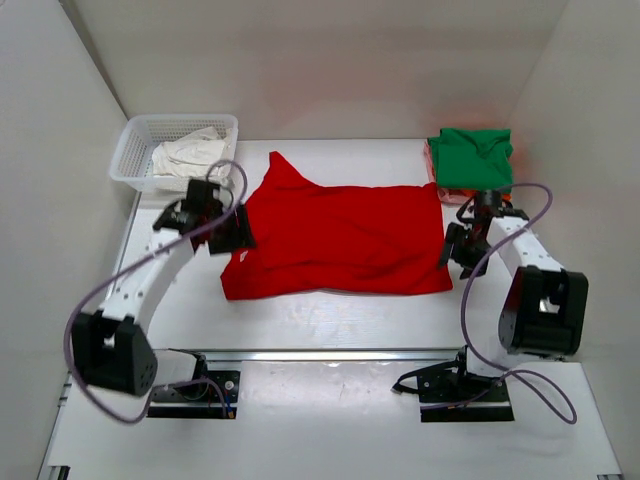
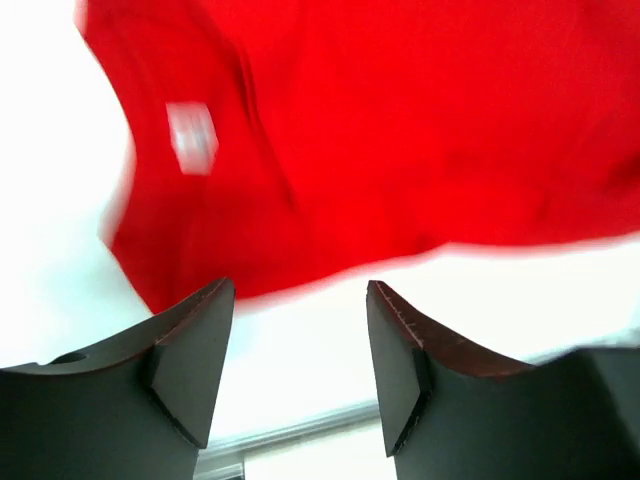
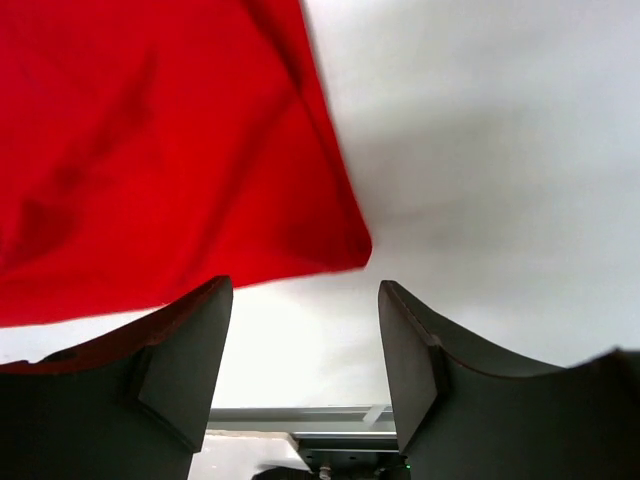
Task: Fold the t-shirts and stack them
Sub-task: Fold the flattened tshirt in 1/3 of the way
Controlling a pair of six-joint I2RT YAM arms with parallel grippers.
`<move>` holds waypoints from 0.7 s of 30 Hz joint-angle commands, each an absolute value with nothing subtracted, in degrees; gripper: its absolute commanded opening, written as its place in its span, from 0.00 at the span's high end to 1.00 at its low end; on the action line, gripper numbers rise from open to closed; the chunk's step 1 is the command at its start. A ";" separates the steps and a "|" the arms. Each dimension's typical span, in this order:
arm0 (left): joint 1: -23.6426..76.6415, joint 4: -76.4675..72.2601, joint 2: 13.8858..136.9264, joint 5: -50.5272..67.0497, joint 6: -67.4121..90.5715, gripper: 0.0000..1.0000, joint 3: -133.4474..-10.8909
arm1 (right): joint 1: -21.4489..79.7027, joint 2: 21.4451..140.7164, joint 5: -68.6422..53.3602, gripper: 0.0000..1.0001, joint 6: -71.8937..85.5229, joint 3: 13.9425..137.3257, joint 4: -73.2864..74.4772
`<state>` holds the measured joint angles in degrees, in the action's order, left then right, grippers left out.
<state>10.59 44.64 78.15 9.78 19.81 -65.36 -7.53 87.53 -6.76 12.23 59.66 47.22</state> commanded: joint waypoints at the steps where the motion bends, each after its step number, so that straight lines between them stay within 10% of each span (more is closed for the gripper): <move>1: 14.67 43.87 71.66 6.95 25.13 0.33 -53.81 | -6.59 82.89 -6.68 0.43 16.25 54.51 42.64; 17: 16.52 29.71 69.77 -11.42 31.03 0.31 -39.81 | -4.14 83.84 -3.78 0.49 19.34 47.90 36.83; 21: 17.93 29.88 78.30 -9.33 30.76 0.31 -40.87 | -4.04 84.11 -4.04 0.96 19.08 48.07 38.05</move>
<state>16.84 31.18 74.63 -8.51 30.63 -40.23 -4.51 83.99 -4.99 18.65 47.57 38.76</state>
